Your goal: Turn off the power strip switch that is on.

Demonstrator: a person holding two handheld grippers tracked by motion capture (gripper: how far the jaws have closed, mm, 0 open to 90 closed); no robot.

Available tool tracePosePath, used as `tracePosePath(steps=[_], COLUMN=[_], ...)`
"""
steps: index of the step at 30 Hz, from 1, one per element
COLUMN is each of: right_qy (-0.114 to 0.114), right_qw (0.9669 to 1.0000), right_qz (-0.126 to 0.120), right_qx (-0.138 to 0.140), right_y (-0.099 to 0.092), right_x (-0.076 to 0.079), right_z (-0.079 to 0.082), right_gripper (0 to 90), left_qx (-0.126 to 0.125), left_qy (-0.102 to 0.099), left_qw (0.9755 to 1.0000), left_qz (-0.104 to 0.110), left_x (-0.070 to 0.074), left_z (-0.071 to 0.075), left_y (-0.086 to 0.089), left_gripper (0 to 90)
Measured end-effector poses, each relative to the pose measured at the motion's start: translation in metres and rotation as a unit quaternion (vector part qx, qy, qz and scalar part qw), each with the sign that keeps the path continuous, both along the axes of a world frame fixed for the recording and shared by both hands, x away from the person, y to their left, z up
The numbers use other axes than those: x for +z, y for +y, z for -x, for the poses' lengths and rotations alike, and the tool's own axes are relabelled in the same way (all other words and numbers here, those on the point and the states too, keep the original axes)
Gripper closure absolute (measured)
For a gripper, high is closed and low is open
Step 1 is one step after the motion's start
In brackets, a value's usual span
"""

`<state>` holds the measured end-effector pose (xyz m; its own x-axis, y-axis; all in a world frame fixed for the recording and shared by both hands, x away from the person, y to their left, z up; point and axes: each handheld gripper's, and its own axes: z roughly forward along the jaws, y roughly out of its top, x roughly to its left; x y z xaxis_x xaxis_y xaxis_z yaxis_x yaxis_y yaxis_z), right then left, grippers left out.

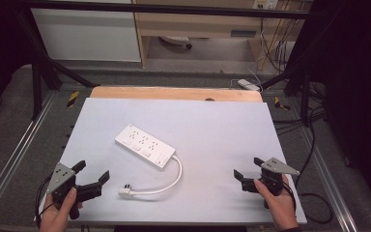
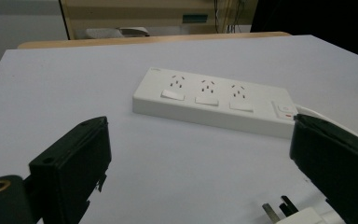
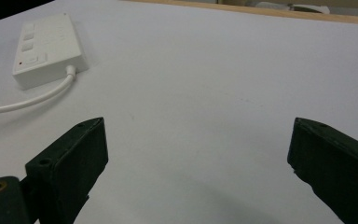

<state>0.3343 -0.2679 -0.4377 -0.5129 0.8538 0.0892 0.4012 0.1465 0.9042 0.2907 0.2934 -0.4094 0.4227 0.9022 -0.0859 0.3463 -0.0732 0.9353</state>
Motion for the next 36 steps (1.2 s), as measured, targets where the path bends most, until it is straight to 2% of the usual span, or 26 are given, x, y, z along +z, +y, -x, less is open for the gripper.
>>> tracePosePath(steps=[3,10,17,23,29,31,35,36], right_qy=[-0.001,-0.028,-0.039,-0.039,-0.042,-0.042,-0.039,-0.039], right_qw=[1.0000,0.9996,0.9990,0.9988,0.9986,0.9985,0.9984,0.9984], right_qz=[0.000,-0.011,-0.017,-0.027,-0.022,-0.023,-0.029,-0.024], right_qx=[0.001,0.001,0.010,0.014,0.024,0.026,0.031,0.033], right_y=[0.000,0.001,0.004,0.008,0.013,0.015,0.019,0.021], right_x=[0.001,0.007,0.012,0.018,0.024,0.027,0.032,0.033], right_z=[0.000,0.003,0.005,0.010,0.011,0.011,0.010,0.009], right_gripper=[4.9,4.9,4.4,3.7,3.8,3.7,3.0,2.8], left_qx=[-0.001,-0.002,-0.004,-0.005,-0.007,-0.004,-0.006,-0.007], left_qy=[0.001,0.001,0.003,0.005,0.004,0.006,0.006,0.007], left_qw=[1.0000,1.0000,1.0000,0.9999,1.0000,0.9999,0.9998,0.9998], left_qz=[-0.001,-0.003,-0.005,-0.008,-0.006,-0.015,-0.017,-0.019], left_x=[0.000,-0.001,-0.001,-0.002,-0.002,-0.002,-0.003,-0.003], left_z=[0.000,-0.001,-0.001,-0.001,0.000,0.000,-0.001,-0.001], left_y=[-0.001,-0.002,-0.002,-0.003,-0.003,-0.003,-0.004,-0.004], left_gripper=[5.2,5.1,5.1,5.1,5.1,5.1,5.1,5.1])
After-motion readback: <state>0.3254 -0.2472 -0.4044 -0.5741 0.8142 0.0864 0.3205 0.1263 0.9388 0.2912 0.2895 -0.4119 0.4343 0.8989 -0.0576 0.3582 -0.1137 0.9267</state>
